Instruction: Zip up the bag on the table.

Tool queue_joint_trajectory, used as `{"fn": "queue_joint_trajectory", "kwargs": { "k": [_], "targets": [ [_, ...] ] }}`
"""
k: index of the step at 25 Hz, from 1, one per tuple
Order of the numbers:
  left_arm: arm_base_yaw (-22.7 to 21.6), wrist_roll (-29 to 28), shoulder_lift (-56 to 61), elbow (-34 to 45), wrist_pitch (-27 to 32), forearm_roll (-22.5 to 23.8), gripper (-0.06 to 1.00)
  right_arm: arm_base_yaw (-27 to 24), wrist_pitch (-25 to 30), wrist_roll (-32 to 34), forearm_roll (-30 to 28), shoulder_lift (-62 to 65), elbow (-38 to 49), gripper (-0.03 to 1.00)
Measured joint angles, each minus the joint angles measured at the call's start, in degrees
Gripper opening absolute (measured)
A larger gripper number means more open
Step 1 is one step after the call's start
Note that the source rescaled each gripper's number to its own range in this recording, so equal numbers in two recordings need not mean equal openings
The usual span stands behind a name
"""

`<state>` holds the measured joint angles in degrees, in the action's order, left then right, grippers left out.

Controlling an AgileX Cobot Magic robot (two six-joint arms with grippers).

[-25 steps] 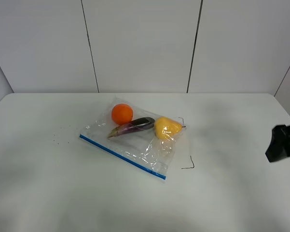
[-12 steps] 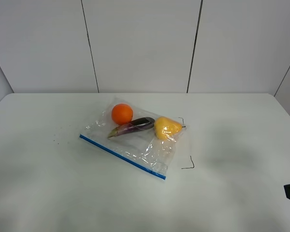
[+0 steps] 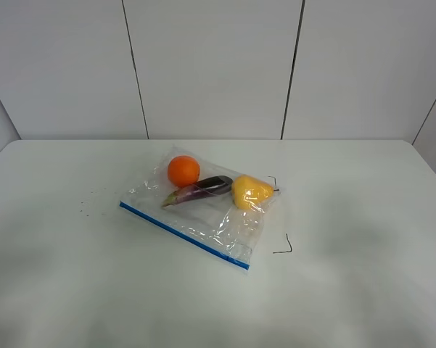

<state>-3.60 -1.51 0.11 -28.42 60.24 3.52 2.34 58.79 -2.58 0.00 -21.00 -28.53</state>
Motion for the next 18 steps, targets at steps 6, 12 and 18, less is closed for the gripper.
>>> {"fn": "queue_joint_trajectory", "kwargs": {
  "k": [6,12,18],
  "targets": [
    [0.0,0.0,0.0,0.0,0.0,0.0,0.99,0.0,0.0,0.0,0.77,0.76,0.0,1.0],
    [0.0,0.0,0.0,0.0,-0.05,0.0,0.99,0.0,0.0,0.0,0.86,8.49,0.0,1.0],
    [0.0,0.0,0.0,0.0,-0.05,0.0,0.99,0.0,-0.07,0.0,0.86,19.75,0.0,1.0]
  ]
}}
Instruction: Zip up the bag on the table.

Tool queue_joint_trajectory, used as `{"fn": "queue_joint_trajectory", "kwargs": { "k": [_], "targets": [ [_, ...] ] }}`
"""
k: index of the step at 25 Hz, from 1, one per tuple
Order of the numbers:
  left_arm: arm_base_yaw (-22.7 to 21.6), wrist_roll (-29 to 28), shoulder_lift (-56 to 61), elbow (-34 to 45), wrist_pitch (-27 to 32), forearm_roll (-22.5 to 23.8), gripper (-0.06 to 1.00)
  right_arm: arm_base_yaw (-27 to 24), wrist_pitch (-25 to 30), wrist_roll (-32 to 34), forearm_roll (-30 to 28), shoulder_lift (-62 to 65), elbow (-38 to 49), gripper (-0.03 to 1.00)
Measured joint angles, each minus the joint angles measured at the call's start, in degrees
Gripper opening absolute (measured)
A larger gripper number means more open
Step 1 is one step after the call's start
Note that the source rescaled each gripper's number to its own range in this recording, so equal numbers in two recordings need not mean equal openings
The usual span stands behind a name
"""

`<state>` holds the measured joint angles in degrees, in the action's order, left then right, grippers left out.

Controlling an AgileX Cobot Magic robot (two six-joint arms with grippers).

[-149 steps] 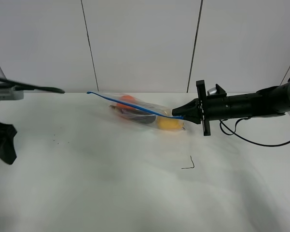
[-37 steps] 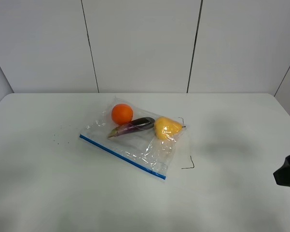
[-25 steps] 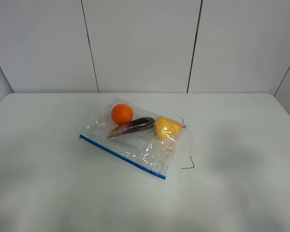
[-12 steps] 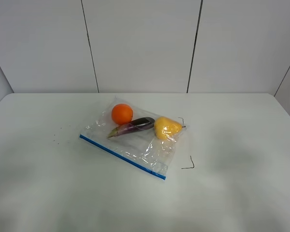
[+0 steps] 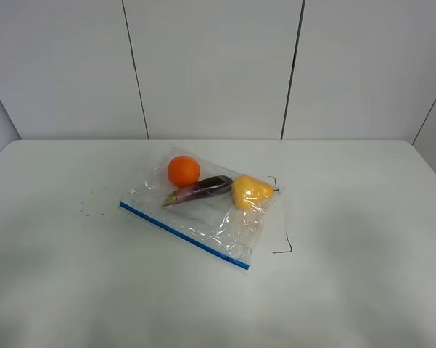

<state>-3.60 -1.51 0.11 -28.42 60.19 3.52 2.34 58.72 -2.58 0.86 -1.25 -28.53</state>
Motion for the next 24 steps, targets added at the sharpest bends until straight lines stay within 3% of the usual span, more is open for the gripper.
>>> {"fn": "queue_joint_trajectory", "kwargs": {
  "k": [10,24],
  "targets": [
    [0.0,0.0,0.0,0.0,0.0,0.0,0.99,-2.82,0.07,0.06,1.17,1.44,0.0,1.0],
    [0.0,0.0,0.0,0.0,0.0,0.05,0.99,-2.82,0.07,0.06,1.21,1.44,0.0,1.0]
  ]
}}
